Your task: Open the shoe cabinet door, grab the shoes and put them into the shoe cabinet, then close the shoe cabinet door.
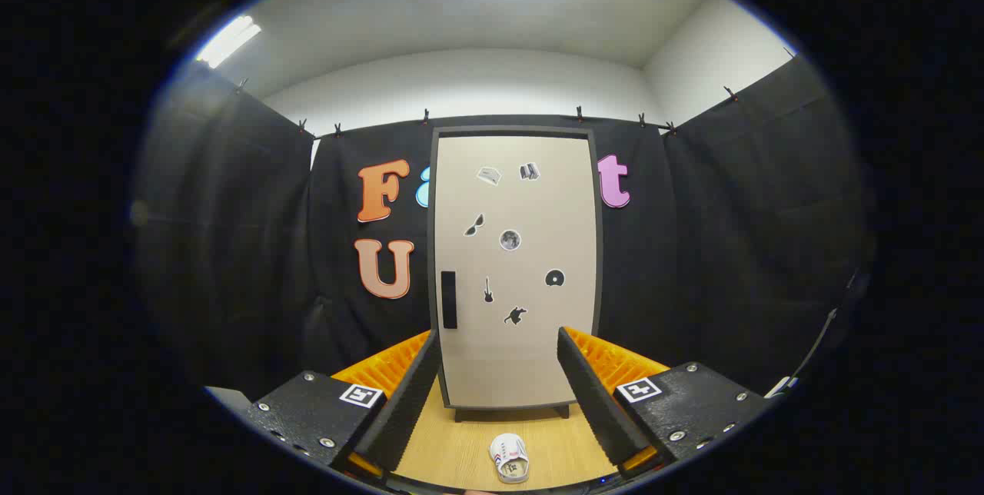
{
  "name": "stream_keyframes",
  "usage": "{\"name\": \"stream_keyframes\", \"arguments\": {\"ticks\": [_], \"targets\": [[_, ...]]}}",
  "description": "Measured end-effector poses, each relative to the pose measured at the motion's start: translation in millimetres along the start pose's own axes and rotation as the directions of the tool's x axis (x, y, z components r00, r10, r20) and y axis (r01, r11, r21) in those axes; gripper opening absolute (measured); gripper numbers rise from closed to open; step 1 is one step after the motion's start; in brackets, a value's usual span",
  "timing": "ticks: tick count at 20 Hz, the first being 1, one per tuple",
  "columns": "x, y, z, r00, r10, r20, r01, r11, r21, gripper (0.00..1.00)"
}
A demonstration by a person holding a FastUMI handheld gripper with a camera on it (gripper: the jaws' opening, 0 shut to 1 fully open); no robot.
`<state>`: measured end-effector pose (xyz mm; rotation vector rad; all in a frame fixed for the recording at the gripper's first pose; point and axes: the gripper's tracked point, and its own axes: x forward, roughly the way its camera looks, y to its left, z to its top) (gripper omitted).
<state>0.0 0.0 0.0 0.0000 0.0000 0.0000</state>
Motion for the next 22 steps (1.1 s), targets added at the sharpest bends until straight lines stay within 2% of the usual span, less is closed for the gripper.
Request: {"name": "stream_keyframes", "arguments": {"ticks": [14, 22], "targets": [[14.1, 1.3, -4.7, 1.000, -0.015, -0.012, 0.015, 1.000, -0.010, 0.95], [55.6, 33.1, -20.2, 1.000, -0.016, -0.024, 0.015, 0.999, -0.028, 0.95]]}}
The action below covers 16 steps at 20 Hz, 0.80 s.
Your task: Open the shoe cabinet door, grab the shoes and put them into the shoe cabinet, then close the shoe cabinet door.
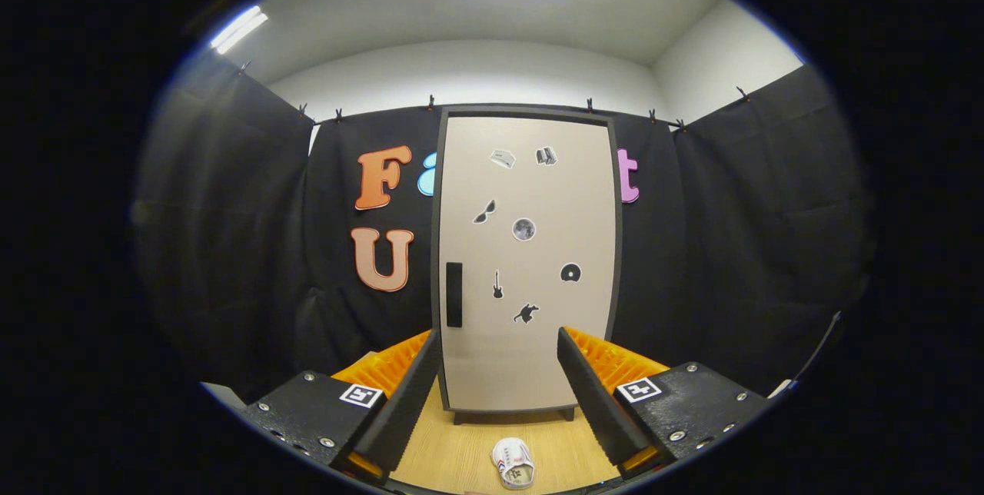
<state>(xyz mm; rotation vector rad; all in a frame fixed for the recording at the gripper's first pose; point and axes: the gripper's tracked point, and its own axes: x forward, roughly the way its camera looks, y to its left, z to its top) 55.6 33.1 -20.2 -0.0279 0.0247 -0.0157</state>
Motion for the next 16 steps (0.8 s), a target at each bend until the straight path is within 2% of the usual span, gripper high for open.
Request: {"name": "stream_keyframes", "arguments": {"ticks": [7, 16], "targets": [[52.2, 31.3, -9.9, 1.000, -0.008, -0.009, 0.008, 1.000, -0.004, 0.95], [153.6, 56.5, -42.2, 0.998, 0.035, -0.046, -0.035, 0.999, 0.004, 0.95]]}}
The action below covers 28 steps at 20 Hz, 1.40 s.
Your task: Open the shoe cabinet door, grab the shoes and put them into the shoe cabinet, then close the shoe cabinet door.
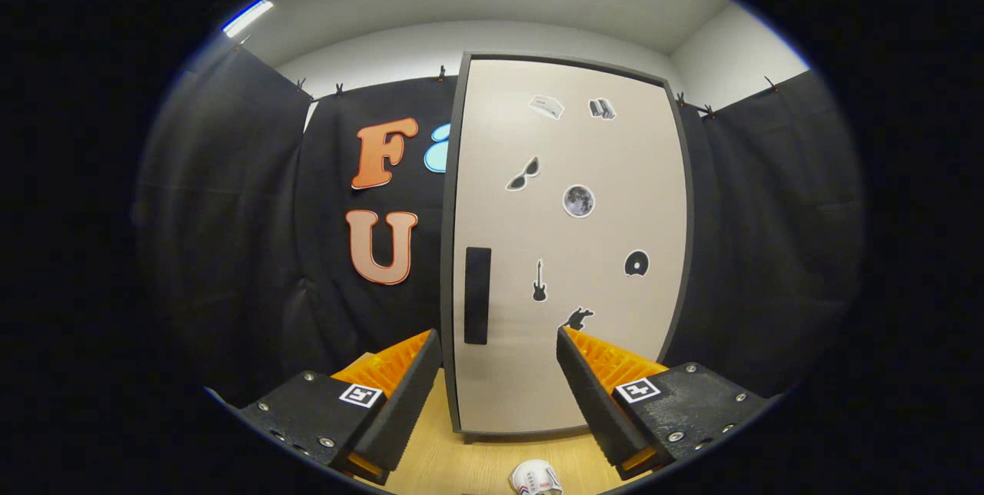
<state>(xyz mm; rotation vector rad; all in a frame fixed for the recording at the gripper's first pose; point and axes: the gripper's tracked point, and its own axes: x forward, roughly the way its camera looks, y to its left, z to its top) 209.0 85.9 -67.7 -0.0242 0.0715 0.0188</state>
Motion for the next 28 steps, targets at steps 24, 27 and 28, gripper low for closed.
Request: {"name": "stream_keyframes", "arguments": {"ticks": [24, 27, 28], "targets": [[142.7, 25.8, -33.0, 0.996, 0.029, -0.083, -0.028, 0.999, 0.016, 0.32], [134.6, 24.0, -33.2, 0.997, 0.026, -0.076, -0.025, 1.000, 0.018, 0.32], [129.8, 22.9, -32.9, 0.997, 0.029, -0.075, -0.027, 0.999, 0.022, 0.32]]}}
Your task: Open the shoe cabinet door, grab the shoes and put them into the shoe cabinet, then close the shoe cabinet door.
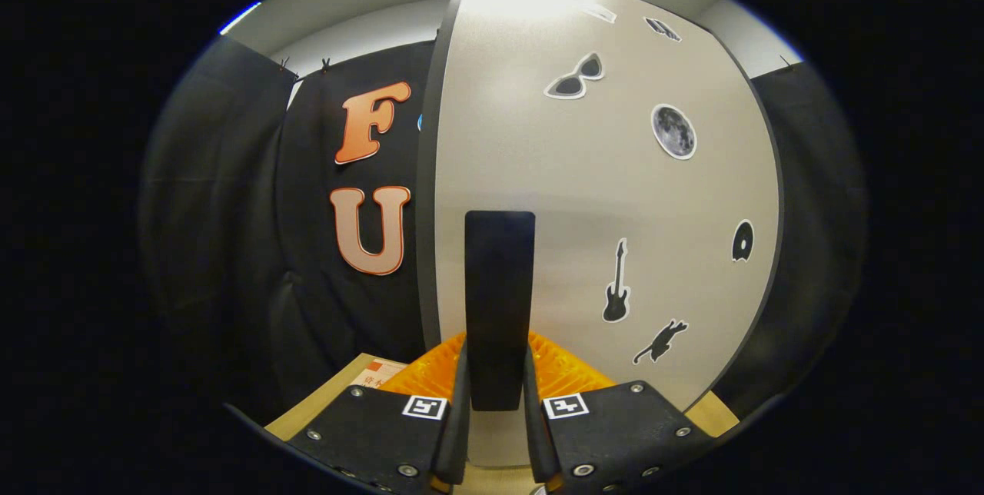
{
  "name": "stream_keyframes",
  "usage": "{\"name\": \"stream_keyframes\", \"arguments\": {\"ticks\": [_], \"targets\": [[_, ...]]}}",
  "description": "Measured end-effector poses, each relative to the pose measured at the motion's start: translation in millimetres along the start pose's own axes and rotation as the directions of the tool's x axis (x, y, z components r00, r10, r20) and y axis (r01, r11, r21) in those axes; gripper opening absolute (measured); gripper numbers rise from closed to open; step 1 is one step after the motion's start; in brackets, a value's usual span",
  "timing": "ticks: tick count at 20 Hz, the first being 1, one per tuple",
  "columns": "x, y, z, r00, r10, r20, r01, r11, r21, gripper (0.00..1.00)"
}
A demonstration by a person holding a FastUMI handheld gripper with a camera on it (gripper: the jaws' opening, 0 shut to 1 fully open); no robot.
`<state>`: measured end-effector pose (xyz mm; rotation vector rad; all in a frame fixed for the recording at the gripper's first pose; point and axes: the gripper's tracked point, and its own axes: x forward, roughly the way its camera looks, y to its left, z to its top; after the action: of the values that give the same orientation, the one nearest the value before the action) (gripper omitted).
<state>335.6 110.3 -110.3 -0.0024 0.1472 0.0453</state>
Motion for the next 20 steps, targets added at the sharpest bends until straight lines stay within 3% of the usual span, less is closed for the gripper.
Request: {"name": "stream_keyframes", "arguments": {"ticks": [20], "targets": [[-83.8, -56.8, -7.3, 0.994, -0.113, -0.002, 0.113, 0.994, -0.004, 0.27]]}}
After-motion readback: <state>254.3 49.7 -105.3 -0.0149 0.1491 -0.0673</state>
